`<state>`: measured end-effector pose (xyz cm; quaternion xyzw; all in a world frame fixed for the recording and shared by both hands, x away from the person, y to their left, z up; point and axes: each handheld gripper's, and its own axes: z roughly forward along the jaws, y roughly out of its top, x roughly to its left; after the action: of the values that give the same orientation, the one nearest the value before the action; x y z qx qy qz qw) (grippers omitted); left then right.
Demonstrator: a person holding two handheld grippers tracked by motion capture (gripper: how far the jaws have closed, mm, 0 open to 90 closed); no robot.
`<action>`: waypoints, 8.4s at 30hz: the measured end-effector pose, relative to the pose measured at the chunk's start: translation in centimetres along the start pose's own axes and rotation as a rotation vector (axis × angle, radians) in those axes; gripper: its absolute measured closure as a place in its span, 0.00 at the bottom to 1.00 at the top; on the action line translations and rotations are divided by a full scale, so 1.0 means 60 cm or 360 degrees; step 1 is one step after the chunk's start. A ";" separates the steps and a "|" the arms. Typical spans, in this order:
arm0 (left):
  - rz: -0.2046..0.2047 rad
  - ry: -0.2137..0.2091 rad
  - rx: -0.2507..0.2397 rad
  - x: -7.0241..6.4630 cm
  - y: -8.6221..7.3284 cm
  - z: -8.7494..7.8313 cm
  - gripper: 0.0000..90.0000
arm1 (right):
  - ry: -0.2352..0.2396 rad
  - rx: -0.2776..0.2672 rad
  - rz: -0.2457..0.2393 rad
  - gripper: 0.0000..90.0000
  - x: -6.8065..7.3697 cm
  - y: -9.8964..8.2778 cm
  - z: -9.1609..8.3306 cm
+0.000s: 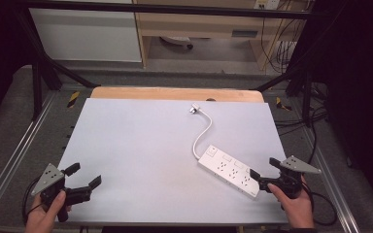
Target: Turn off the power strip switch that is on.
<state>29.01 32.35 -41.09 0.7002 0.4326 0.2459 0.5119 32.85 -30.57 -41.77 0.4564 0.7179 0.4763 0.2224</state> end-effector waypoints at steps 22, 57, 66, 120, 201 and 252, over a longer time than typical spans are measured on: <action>0.0011 -0.0004 0.0018 -0.001 0.000 0.001 0.07 | 0.0017 -0.0100 -0.0044 0.17 0.035 0.043 -0.016; 0.0001 0.0004 0.0039 0.000 -0.003 0.002 0.07 | 0.0035 -0.0191 -0.0171 0.65 0.062 0.101 0.002; -0.0002 0.0003 0.0040 0.000 -0.003 0.002 0.07 | 0.0029 -0.0141 -0.0224 0.70 0.068 0.121 0.030; 0.0015 -0.0010 0.0068 -0.002 -0.005 0.007 0.07 | 0.0158 0.0176 -0.0312 1.00 0.061 0.150 0.110; 0.0044 -0.0020 0.0079 -0.006 -0.005 0.008 0.07 | 0.0120 0.0383 -0.0181 1.00 0.044 0.057 0.149; 0.0040 -0.0022 0.0084 -0.005 -0.005 0.008 0.07 | 0.0111 0.0370 -0.0171 1.00 0.046 0.039 0.156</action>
<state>29.09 31.88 -41.50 0.7207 0.4265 0.2360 0.4930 39.59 -23.34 -43.57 0.4231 0.7991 0.3928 0.1680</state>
